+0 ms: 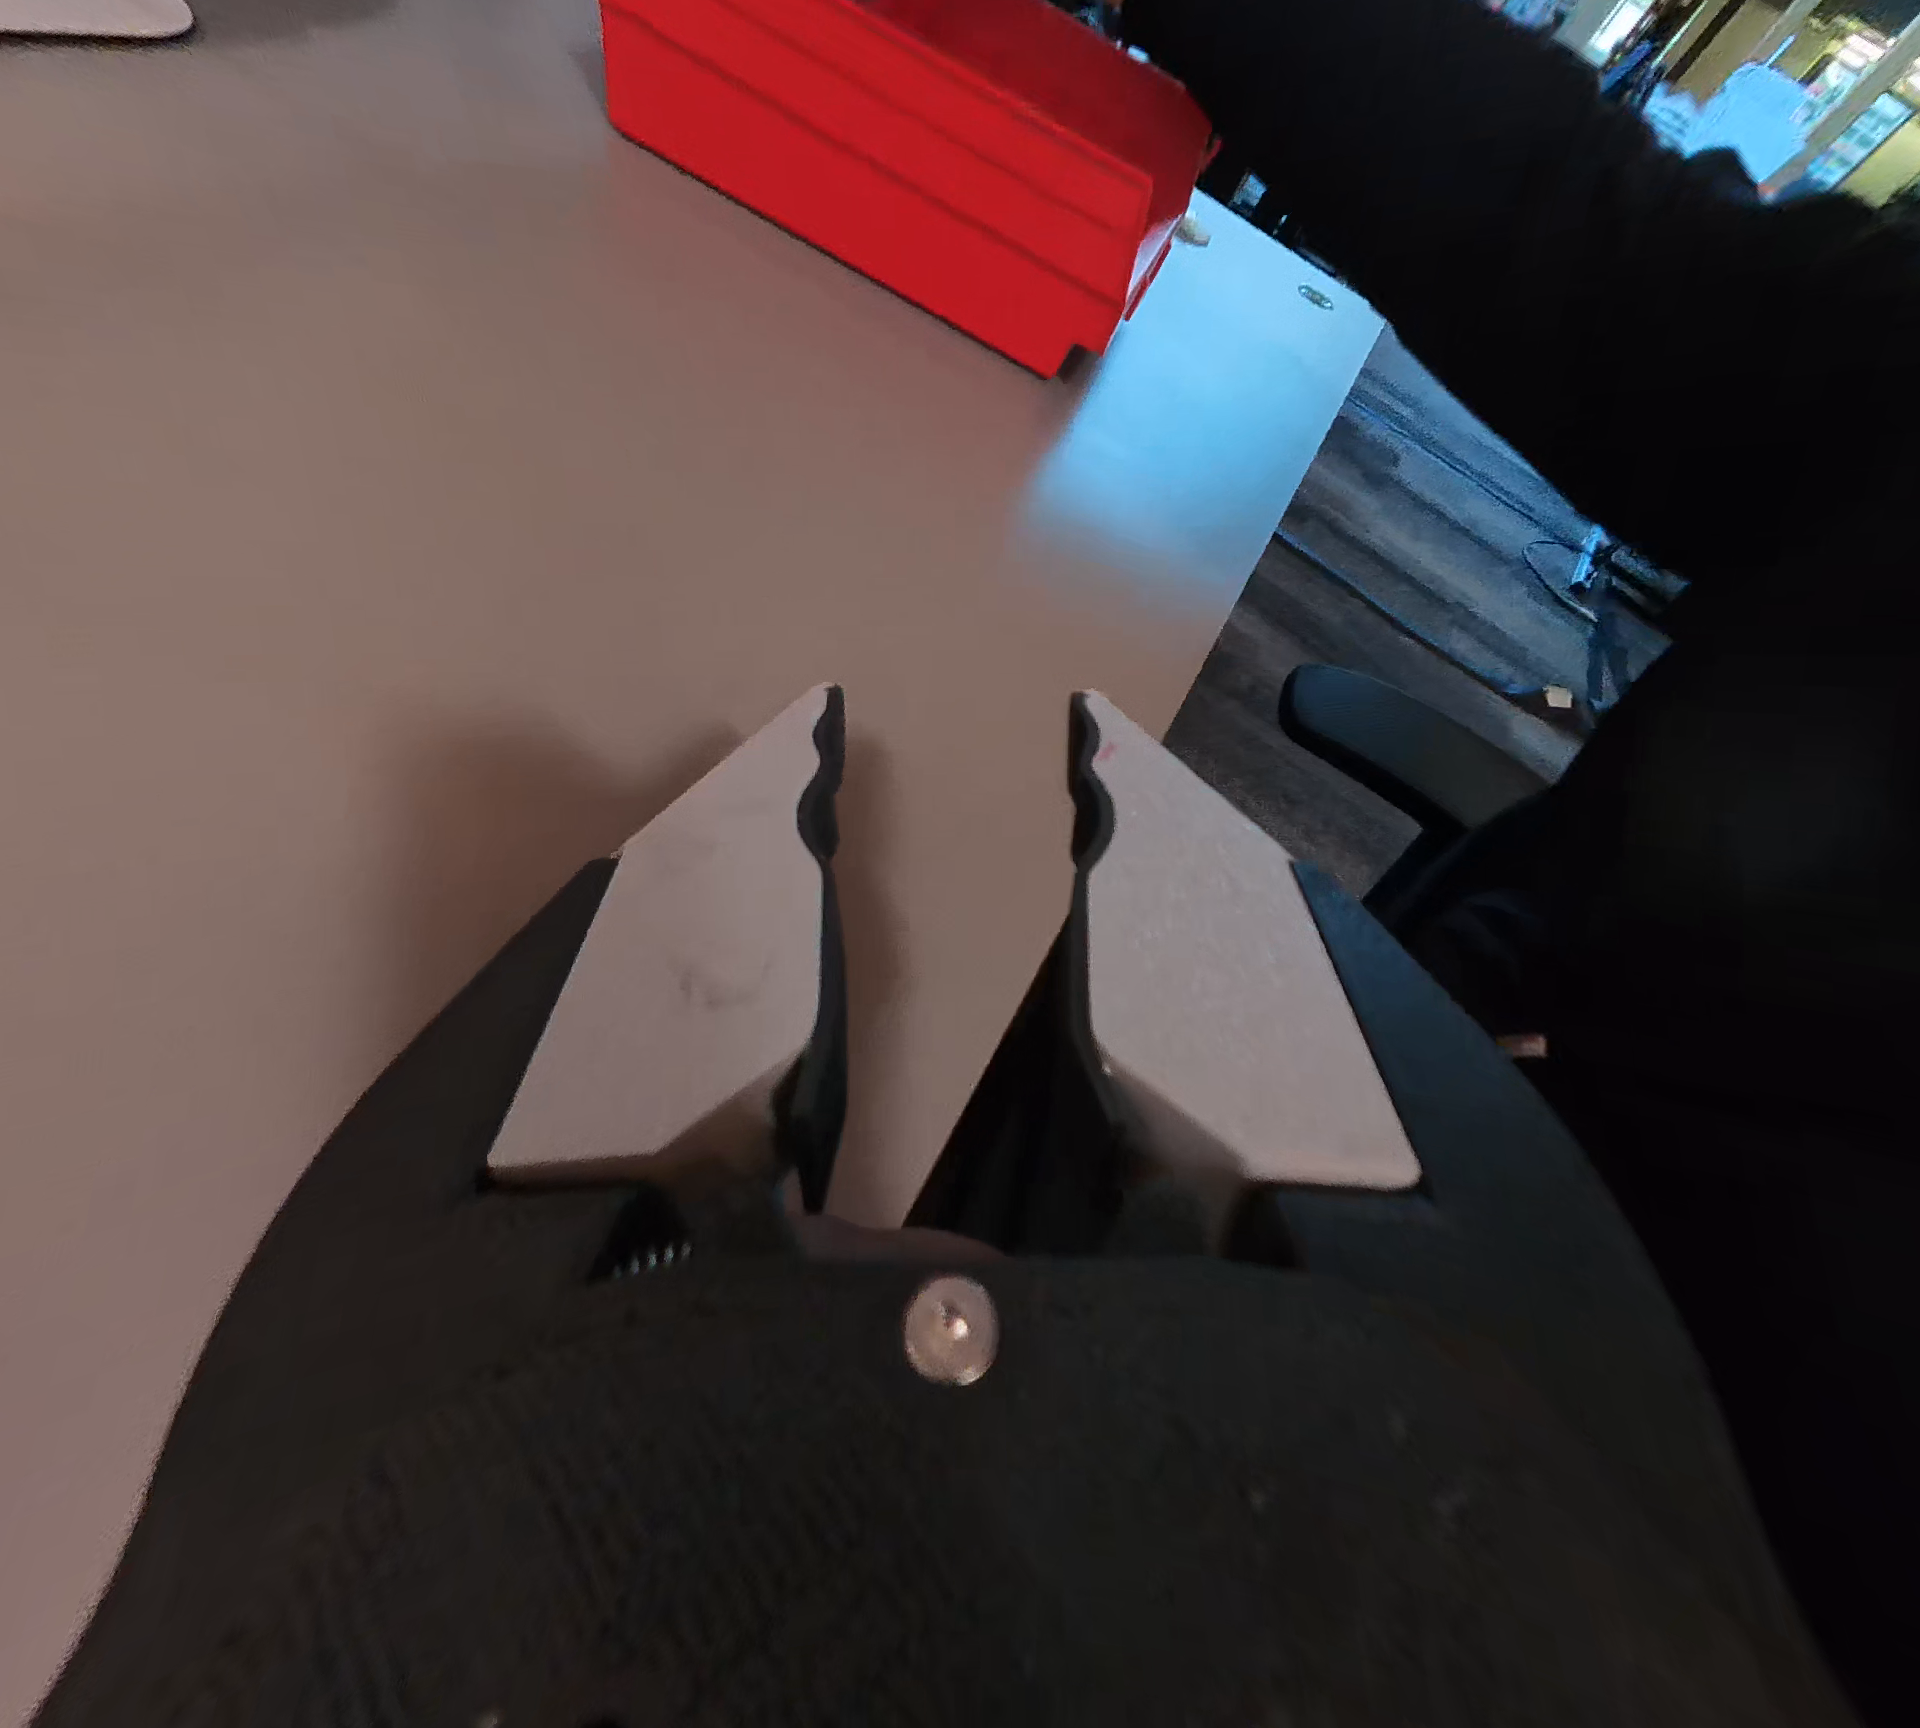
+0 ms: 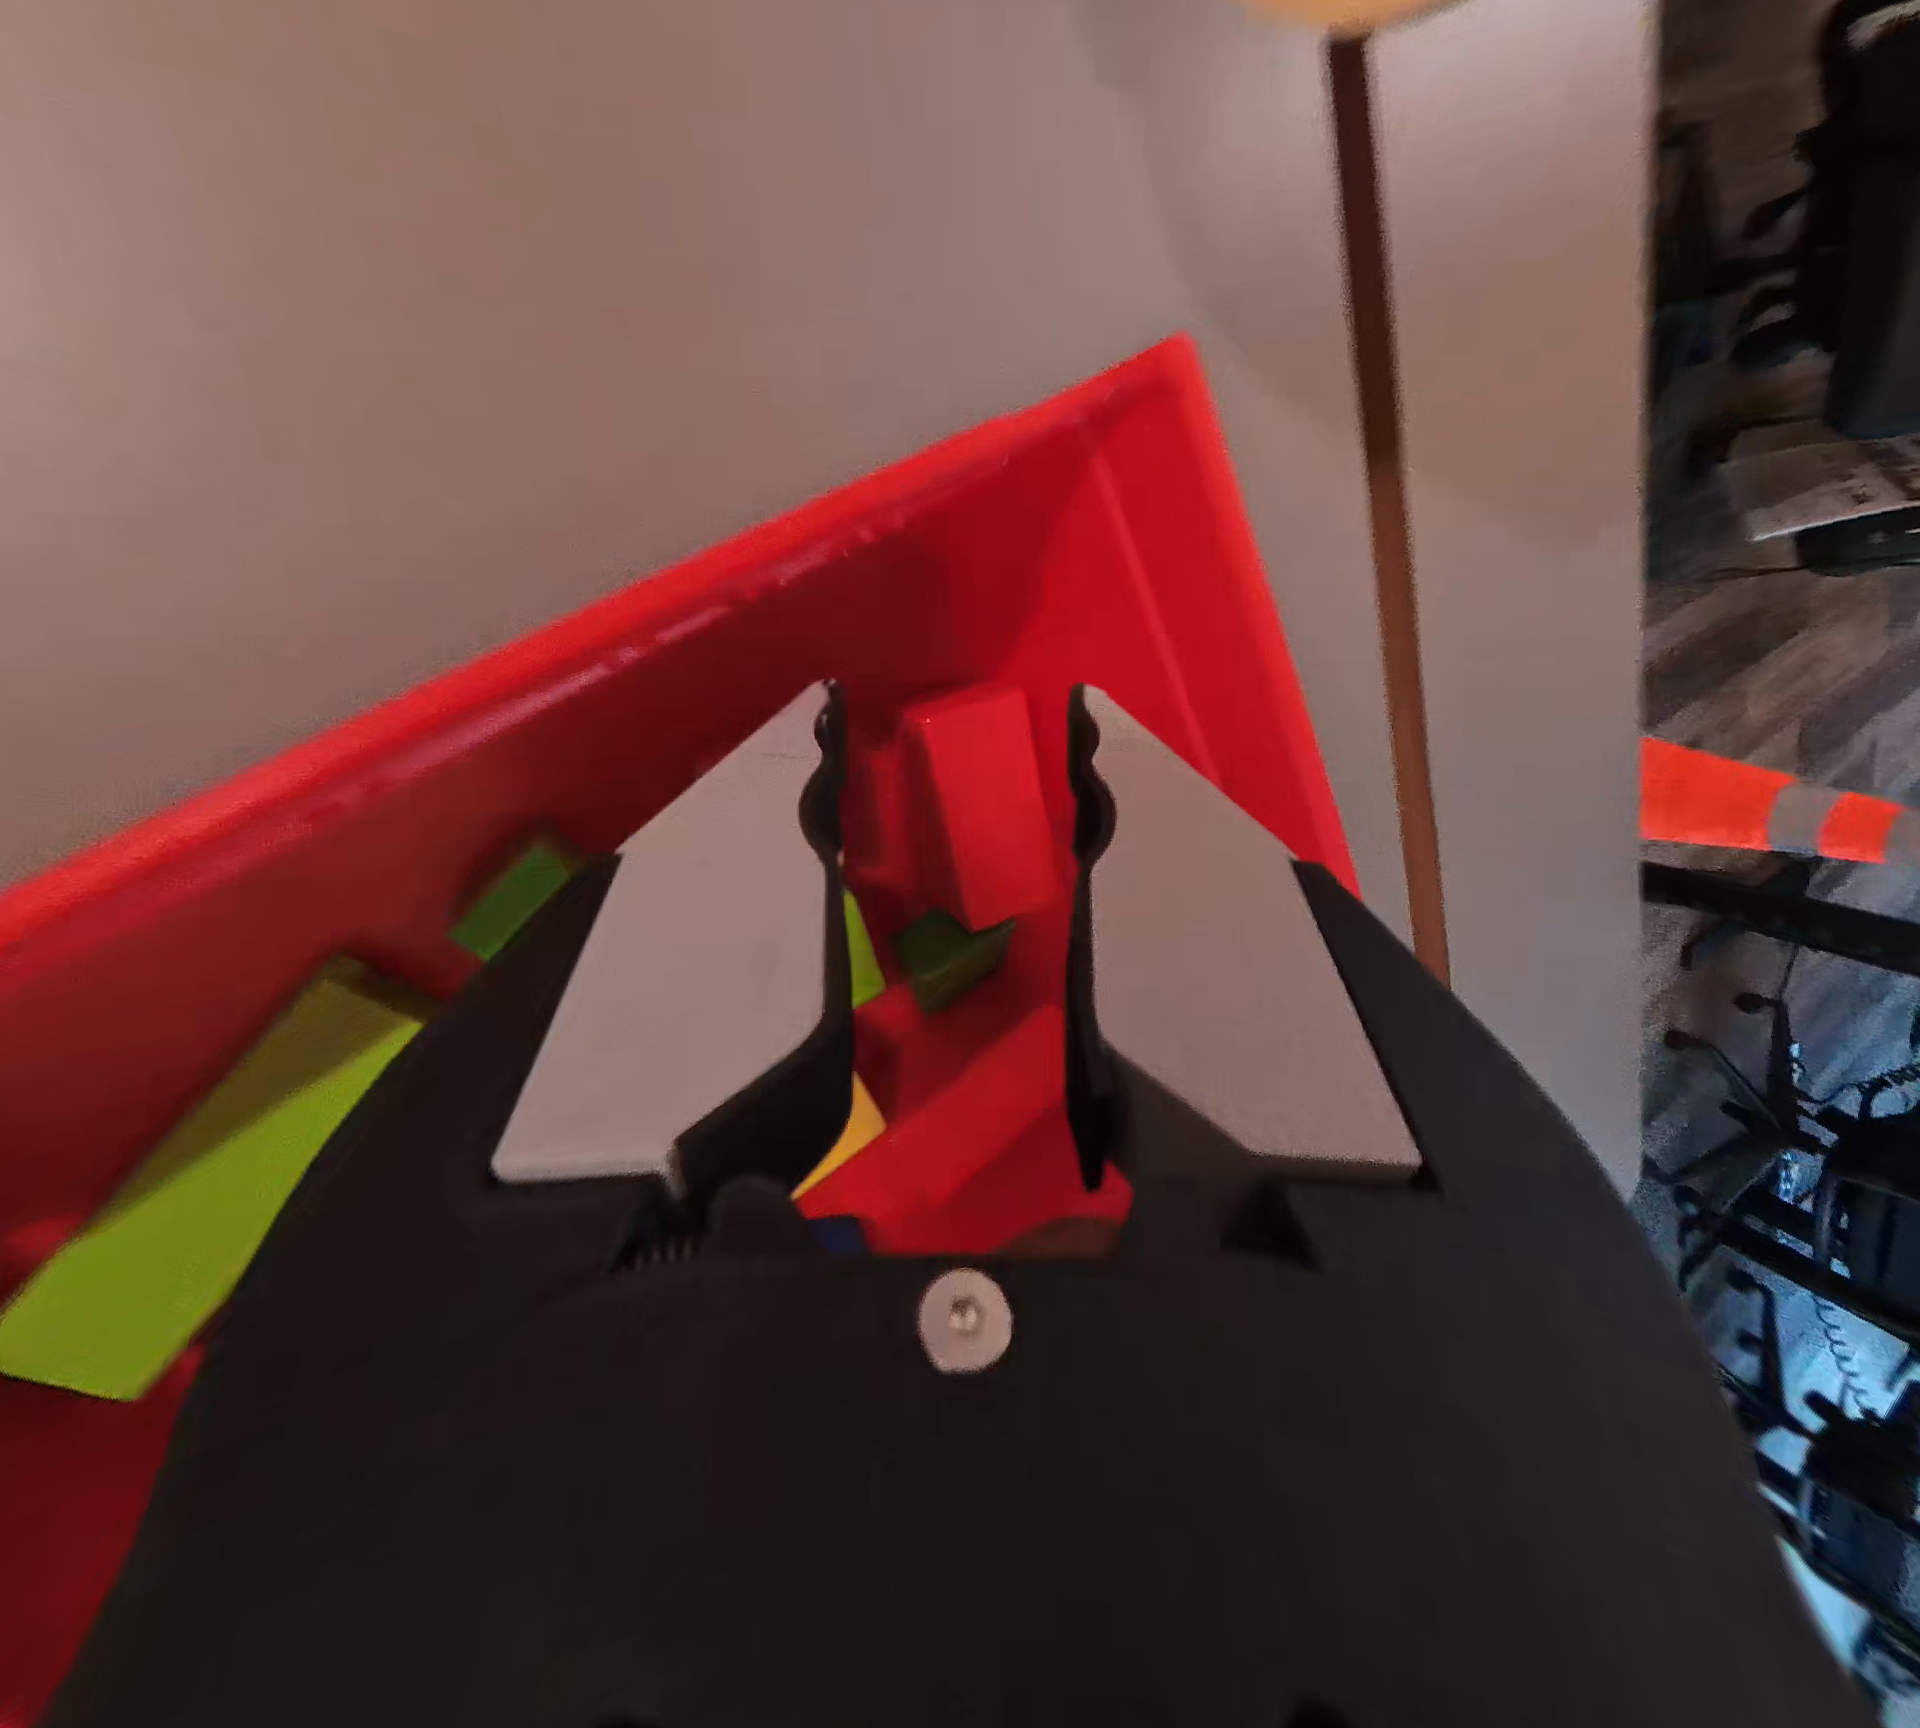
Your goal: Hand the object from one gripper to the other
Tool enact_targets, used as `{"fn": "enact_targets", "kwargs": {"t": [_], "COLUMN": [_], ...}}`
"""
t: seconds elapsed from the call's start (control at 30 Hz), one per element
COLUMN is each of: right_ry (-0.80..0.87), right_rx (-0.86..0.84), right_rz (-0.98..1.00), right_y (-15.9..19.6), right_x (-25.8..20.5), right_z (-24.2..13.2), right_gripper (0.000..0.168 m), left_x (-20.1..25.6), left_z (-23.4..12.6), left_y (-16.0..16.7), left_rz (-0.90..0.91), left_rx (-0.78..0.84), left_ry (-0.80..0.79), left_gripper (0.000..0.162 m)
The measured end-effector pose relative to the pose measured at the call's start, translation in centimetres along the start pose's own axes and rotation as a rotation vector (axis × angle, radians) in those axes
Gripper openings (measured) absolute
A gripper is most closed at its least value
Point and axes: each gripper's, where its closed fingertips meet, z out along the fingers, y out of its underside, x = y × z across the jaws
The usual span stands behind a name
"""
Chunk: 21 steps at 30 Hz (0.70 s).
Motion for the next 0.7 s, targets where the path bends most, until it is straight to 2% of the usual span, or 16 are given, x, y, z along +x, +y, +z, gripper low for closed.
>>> {"fn": "enact_targets", "kwargs": {"t": [0.13, 0.23, 0.33, 0.4, 0.5, 0.57, 0.7], "right_ry": [0.133, 0.153, 0.006, -0.159, -0.347, -0.443, -0.542], "right_rx": [0.25, 0.443, 0.621, 0.734, 0.852, 0.868, 0.862], "right_rz": [0.108, 0.284, 0.413, 0.453, 0.486, 0.504, 0.492], "right_y": [-4.4, -6.9, -9.4, -11.2, -13.2, -14.0, -15.1], "right_x": [-1.7, -5.5, -11.9, -16.6, -21.9, -24.4, -28.1], "right_z": [-6.6, -12.3, -16.6, -18.7, -20.0, -19.4, -16.9], "right_gripper": [0.039, 0.041, 0.044, 0.044, 0.046, 0.047, 0.048], "left_x": [-1.2, -4.2, -8.1, -11.5, -17.1, -20.3, -27.9], "left_z": [-3.2, -9.0, -17.3, -21.6, -23.7, -22.9, -23.0], "left_y": [-0.8, -2.7, -6.4, -7.9, -8.4, -8.1, -6.4], "left_rz": [0.032, -0.041, -0.042, -0.077, -0.18, -0.244, -0.288], "left_rx": [0.016, 0.081, 0.255, 0.279, 0.159, 0.03, -0.212], "left_ry": [-0.131, -0.328, -0.583, -0.729, -0.816, -0.823, -1.028], "left_gripper": [0.047, 0.056, 0.054, 0.052, 0.057, 0.06, 0.059]}}
